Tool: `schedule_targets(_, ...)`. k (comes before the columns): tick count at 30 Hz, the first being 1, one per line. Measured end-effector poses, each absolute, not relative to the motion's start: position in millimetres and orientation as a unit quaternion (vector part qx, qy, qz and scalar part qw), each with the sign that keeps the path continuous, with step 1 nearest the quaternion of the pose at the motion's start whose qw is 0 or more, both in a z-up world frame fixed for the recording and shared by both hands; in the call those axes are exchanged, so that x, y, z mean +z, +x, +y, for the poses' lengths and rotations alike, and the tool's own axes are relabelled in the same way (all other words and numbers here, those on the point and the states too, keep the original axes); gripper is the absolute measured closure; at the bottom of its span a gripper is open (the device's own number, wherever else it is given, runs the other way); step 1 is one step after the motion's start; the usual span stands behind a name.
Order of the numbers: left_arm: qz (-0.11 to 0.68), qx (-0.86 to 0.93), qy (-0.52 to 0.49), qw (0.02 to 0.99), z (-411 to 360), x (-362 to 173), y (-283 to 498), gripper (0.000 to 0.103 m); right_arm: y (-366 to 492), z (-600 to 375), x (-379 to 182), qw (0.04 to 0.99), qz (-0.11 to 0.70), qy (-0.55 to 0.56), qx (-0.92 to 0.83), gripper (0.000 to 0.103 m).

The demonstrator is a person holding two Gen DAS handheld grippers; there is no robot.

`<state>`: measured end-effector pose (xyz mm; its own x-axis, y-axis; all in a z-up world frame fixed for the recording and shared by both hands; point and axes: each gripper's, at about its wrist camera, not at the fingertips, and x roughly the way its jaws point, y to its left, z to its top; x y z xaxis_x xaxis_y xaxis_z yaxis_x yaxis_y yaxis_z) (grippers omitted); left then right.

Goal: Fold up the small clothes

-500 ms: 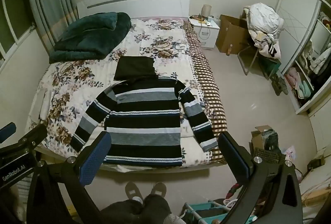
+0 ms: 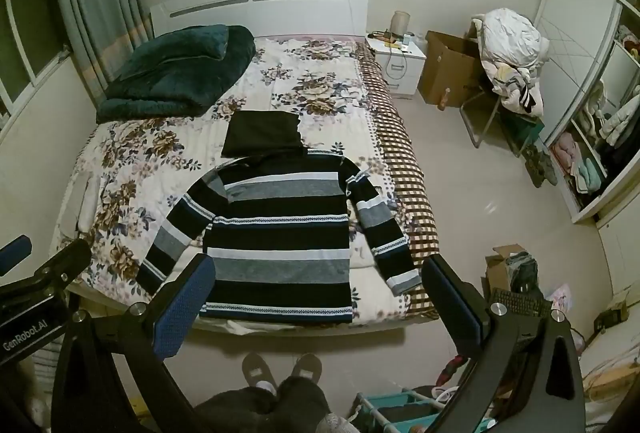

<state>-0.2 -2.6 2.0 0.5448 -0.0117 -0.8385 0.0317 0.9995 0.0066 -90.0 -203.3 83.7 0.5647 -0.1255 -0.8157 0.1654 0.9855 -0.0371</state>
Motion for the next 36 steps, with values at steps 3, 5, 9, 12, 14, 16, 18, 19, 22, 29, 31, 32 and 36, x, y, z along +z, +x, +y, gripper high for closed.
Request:
schedule_targets(3, 0.477, -0.012, 0.011, 0.879, -2.7, 2.0, 0.1, 0.000, -89.2, -202.0, 83.4, 0.885, 0.459, 0.021, -0.082, 0.000)
schedule_targets(5, 0.477, -0.013, 0.009, 0.879, -2.1, 2.1, -0.1, 0.000, -89.2, -201.9, 83.6, 0.885, 0.458, 0.021, -0.083, 0.000)
schedule_targets(9, 0.477, -0.013, 0.010, 0.879, -3.1, 2.8, -1.1, 0.000, -89.1, -201.6, 83.6, 0.885, 0.458, 0.021, -0.083, 0.000)
schedule_targets(12, 0.477, -0.013, 0.010, 0.879, -2.7, 2.8, -0.8, 0.000, -89.1, -201.5, 83.8, 0.885, 0.458, 0.021, -0.083, 0.000)
schedule_targets(14, 0.476, -0.013, 0.009, 0.879, -2.3, 2.9, -1.0, 0.000, -89.1, -201.4, 83.9, 0.885, 0.458, 0.020, -0.083, 0.000)
schedule_targets(16, 0.476, -0.014, 0.009, 0.879, -2.3, 2.9, -0.9, 0.000, -89.1, -201.5, 84.3, 0.885, 0.458, 0.020, -0.083, 0.000)
schedule_targets(18, 0.477, -0.014, 0.009, 0.879, -2.0, 3.0, -0.6, 0.000, -89.1, -201.7, 84.7, 0.885, 0.457, 0.020, -0.083, 0.000)
schedule_targets(19, 0.477, -0.014, 0.008, 0.879, -1.9, 3.1, -0.6, 0.000, -89.1, -201.6, 84.8, 0.885, 0.458, 0.020, -0.083, 0.000)
schedule_targets(22, 0.476, -0.014, 0.008, 0.879, -1.8, 3.1, -0.7, 0.000, -89.1, -201.7, 85.4, 0.885, 0.458, 0.020, -0.083, 0.000)
schedule_targets(29, 0.477, -0.015, 0.007, 0.879, -1.8, 3.6, -0.8, 0.000, -88.8, -201.8, 87.4, 0.885, 0.457, 0.020, -0.083, 0.000)
schedule_targets(31, 0.476, -0.014, 0.007, 0.879, -1.8, 3.1, -0.8, 0.000, -88.7, -201.6, 88.1, 0.885, 0.457, 0.020, -0.083, 0.000)
schedule_targets(32, 0.476, -0.015, 0.007, 0.879, -1.8, 3.5, -0.8, 0.000, -88.6, -201.6, 88.4, 0.885, 0.457, 0.020, -0.083, 0.000)
schedule_targets(36, 0.476, -0.015, 0.006, 0.879, -1.7, 3.2, -0.8, 0.000, -88.4, -201.5, 89.7, 0.886, 0.456, 0.020, -0.083, 0.000)
